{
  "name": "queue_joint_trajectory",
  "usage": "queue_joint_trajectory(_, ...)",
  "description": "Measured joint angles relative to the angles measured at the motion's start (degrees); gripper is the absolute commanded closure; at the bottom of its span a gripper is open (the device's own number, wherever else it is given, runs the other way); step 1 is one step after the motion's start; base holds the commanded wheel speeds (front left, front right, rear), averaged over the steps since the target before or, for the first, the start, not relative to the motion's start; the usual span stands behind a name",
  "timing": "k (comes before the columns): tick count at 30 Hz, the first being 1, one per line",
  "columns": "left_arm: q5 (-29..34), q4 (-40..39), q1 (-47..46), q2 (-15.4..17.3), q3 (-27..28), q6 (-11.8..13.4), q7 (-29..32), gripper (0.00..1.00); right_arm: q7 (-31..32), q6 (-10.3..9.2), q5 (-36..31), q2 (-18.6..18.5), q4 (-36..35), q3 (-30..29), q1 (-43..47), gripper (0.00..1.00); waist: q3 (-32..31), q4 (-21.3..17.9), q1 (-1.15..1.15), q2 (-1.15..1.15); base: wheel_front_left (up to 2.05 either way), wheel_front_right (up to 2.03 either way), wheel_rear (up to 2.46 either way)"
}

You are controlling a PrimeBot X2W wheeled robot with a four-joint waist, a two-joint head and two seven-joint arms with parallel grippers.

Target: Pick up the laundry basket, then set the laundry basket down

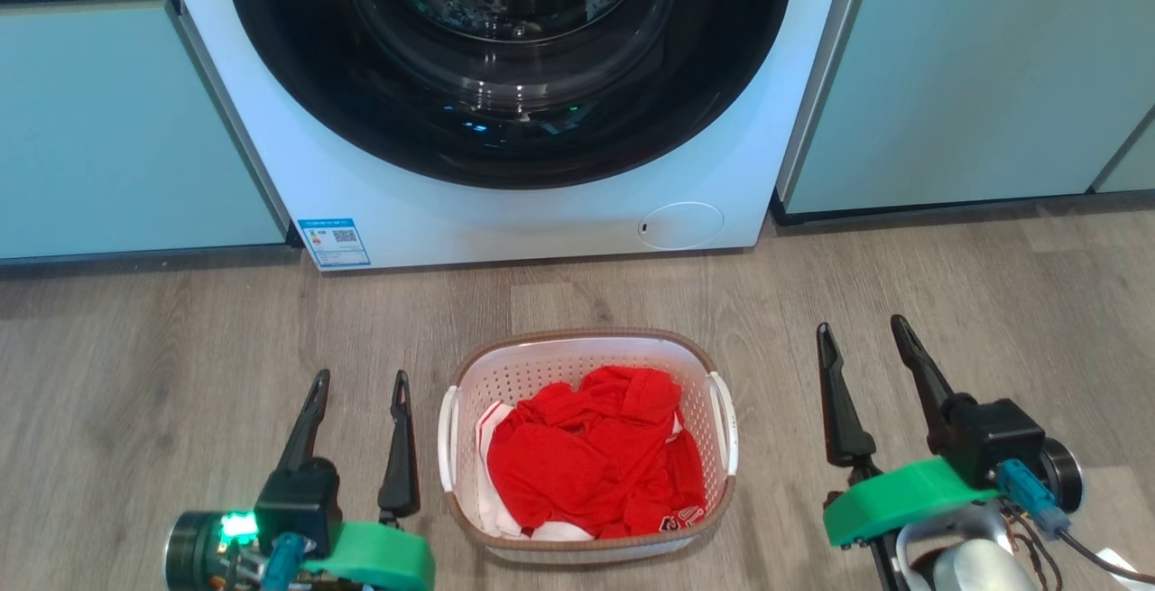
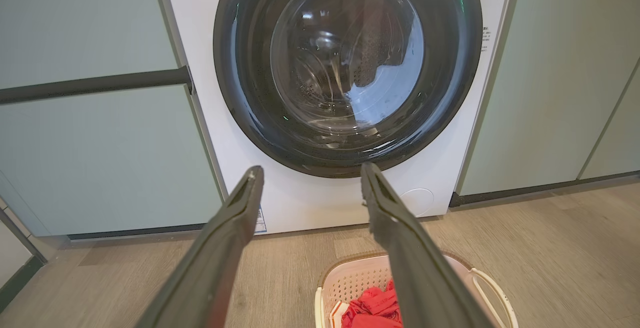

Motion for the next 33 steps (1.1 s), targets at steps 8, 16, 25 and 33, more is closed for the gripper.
queue_joint_trajectory(8,0.0,0.7,0.0,-0.3,0.3,-0.1,0.0,0.0,0.0,0.0,-0.2,0.0,0.0,0.0,0.0,0.0,0.2,0.1,0.0,0.0,0.0,0.0,0.0)
queue_joint_trajectory(16,0.0,0.9,0.0,-0.4,0.9,-0.5,0.0,0.0,0.0,0.0,-0.2,0.0,0.0,-0.2,0.0,0.0,0.4,0.1,0.0,0.0,0.0,0.0,0.0)
queue_joint_trajectory(25,0.0,1.3,-0.1,-0.5,1.2,-0.6,0.0,0.0,0.0,0.0,-0.3,0.0,0.1,-0.7,0.0,0.0,1.3,0.1,0.0,0.0,0.0,0.0,0.0)
queue_joint_trajectory(33,-0.1,3.2,-2.1,-0.7,1.5,-1.8,0.0,0.0,0.0,0.0,-0.7,0.0,2.8,-1.3,-0.9,0.0,4.6,0.1,0.0,0.0,0.0,0.0,0.0)
